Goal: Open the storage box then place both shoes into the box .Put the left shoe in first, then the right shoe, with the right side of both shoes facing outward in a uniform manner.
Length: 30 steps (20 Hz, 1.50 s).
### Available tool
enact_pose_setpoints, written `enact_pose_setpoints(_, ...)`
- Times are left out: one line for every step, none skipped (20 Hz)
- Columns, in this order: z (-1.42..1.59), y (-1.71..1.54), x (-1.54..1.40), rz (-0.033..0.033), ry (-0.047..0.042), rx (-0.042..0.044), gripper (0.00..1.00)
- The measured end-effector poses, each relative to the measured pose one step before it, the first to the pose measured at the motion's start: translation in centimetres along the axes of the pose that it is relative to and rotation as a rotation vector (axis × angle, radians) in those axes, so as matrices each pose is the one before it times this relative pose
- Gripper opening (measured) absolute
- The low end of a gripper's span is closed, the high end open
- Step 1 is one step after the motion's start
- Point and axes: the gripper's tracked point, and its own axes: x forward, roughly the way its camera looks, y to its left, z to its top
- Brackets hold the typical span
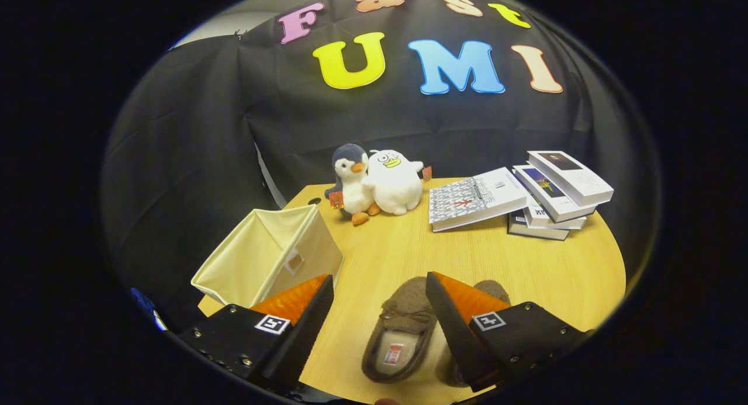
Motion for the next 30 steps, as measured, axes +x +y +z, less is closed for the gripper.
enact_pose_setpoints(-0.929,-0.581,0.43,-0.00572,0.02178,0.00041,0.98)
enact_pose_setpoints(-0.953,-0.434,0.374,-0.0012,0.02173,0.0014,0.98)
enact_pose_setpoints(-1.006,-0.386,0.412,-0.00173,0.02463,0.00104,0.98)
enact_pose_setpoints(-0.925,-0.422,0.325,-0.00404,0.02264,-0.00123,0.98)
enact_pose_setpoints(-0.769,-0.504,0.368,-0.00628,0.01765,-0.00125,0.98)
enact_pose_setpoints(-0.685,-0.61,0.051,-0.00256,0.02047,-0.00155,0.98)
enact_pose_setpoints(-0.6,-0.639,0.294,-0.0007,0.0219,0.00064,0.98)
enact_pose_setpoints(-0.833,-0.26,0.451,0.00186,0.02058,0.00062,0.98)
enact_pose_setpoints(-0.609,-0.356,0.419,-0.00201,0.01816,-0.00031,0.98)
enact_pose_setpoints(-0.654,-0.362,0.46,-0.00257,0.01925,0.00071,0.98)
enact_pose_setpoints(-0.504,-0.2,0.495,0.00175,0.01942,0.0053,0.98)
enact_pose_setpoints(-0.539,-0.043,0.363,0.00427,0.01511,0.00957,0.98)
enact_pose_setpoints(-0.392,-0.14,0.295,0.00012,0.01386,0.00703,0.98)
enact_pose_setpoints(-0.437,-0.105,0.417,0.00255,0.01431,0.00147,0.98)
enact_pose_setpoints(-0.336,-0.047,0.166,0.00141,0.01347,-0.00039,0.98)
enact_pose_setpoints(-0.417,-0.017,0.428,-0.00336,0.01127,-0.0116,0.95)
enact_pose_setpoints(-0.182,-0.146,0.142,-0.00904,0.00694,-0.01538,0.94)
enact_pose_setpoints(-0.262,-0.008,0.456,-0.00424,0.00553,-0.00788,0.92)
enact_pose_setpoints(0.189,-0.5,-0.074,-0.02044,0.00312,-0.00265,0.92)
enact_pose_setpoints(-0.415,-0.212,0.781,-0.00687,0.01756,0.01104,0.76)
enact_pose_setpoints(-0.276,-0.253,0.016,-0.0086,0.01731,0.01481,0.68)
enact_pose_setpoints(-0.168,0.057,0.329,0.00517,0.016,0.0146,0.6)
enact_pose_setpoints(0.014,0.154,0.108,0.00564,0.00813,0.01,0.59)
enact_pose_setpoints(0.002,0.133,0.123,0.00487,0.01268,0.00571,0.59)
enact_pose_setpoints(-0.08,0.134,0.118,0.00702,0.01276,0.00229,0.58)
enact_pose_setpoints(-0.155,0.073,-0.027,0.00807,0.01015,0.00331,0.59)
enact_pose_setpoints(0.356,-0.335,0.136,-0.01641,-0.01012,0.0462,0.59)
enact_pose_setpoints(-0.458,0.174,-0.192,0.00545,0.01849,0.04882,0.18)
enact_pose_setpoints(0.049,0.012,-0.255,0.00804,0.008,0.02909,0.21)
enact_pose_setpoints(-0.01,0.12,0.39,0.0089,0.00758,0.01708,0.21)
